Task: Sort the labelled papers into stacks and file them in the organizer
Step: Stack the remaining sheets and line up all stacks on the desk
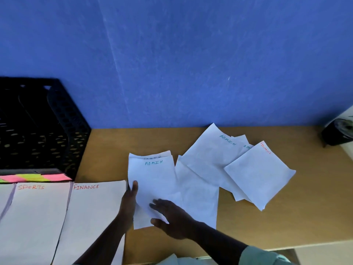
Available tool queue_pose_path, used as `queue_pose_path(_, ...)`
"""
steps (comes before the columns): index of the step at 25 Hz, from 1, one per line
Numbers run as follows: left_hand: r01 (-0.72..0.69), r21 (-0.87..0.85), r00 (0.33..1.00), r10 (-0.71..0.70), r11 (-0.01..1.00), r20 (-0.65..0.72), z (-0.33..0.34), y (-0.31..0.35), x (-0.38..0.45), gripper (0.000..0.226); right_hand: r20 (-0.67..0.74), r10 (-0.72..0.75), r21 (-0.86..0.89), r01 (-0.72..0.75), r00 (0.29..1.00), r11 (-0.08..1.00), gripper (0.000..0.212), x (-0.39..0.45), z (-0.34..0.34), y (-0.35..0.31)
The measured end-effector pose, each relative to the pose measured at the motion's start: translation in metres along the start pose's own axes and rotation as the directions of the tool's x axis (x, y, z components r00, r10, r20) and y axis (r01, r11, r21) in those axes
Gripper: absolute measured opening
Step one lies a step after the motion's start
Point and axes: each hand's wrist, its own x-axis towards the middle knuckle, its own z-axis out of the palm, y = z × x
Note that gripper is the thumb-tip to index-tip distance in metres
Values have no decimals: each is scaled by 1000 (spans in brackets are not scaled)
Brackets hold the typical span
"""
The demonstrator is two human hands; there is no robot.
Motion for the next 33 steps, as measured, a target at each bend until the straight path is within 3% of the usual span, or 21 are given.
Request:
queue_pose_path(2,-53,117,994,64,992,-92,4,4,-7,35,1,11,76,-11,1000,997,85,-3,-16,10)
queue_pose_path(4,-26,204,984,61,979,-167,5,-2,-4,36,-149,83,25,-80,985,996,82,-1,-30,32)
queue_pose_path(7,31,318,972,46,948,-230,7,-5,-6,35,-488,271,-122,-372,830,920,61,8,-52,82)
queue_pose_path(10,9,390,965,94,921,-243,9,-8,-8,34,-529,464,-139,-612,711,779,72,6,-69,131)
queue_pose_path(12,1,439,964,115,898,-238,11,-7,-9,38,-539,475,-155,-637,696,755,70,1,-76,157)
queue_pose_path(15,-6,469,966,126,883,-226,12,-9,-8,39,-585,408,-224,-623,701,749,43,-4,-93,166)
queue_pose_path(18,12,476,972,102,879,-213,17,-12,-11,29,-687,328,-133,-556,648,821,40,-4,-100,153)
queue_pose_path(21,54,417,976,40,907,-214,23,-11,-13,28,-699,71,-178,-269,712,947,57,-9,-69,129)
queue_pose_path(23,87,260,979,-34,962,-202,27,-5,-15,35,-593,-137,-300,-60,793,952,63,-19,-33,114)
queue_pose_path(25,57,58,981,-45,997,-189,34,5,-21,33,-443,-230,-351,69,867,934,54,-30,-3,110)
queue_pose_path(27,-10,15,990,12,1000,-142,37,13,-26,29,-325,-205,-331,92,923,939,45,-37,14,109)
queue_pose_path(30,-5,255,993,36,967,-116,32,4,-18,24,-224,-180,-304,107,958,947,36,-45,13,104)
queue_pose_path(33,57,474,974,56,879,-221,27,-10,-8,29,-265,-11,-130,-24,964,991,60,-54,1,104)
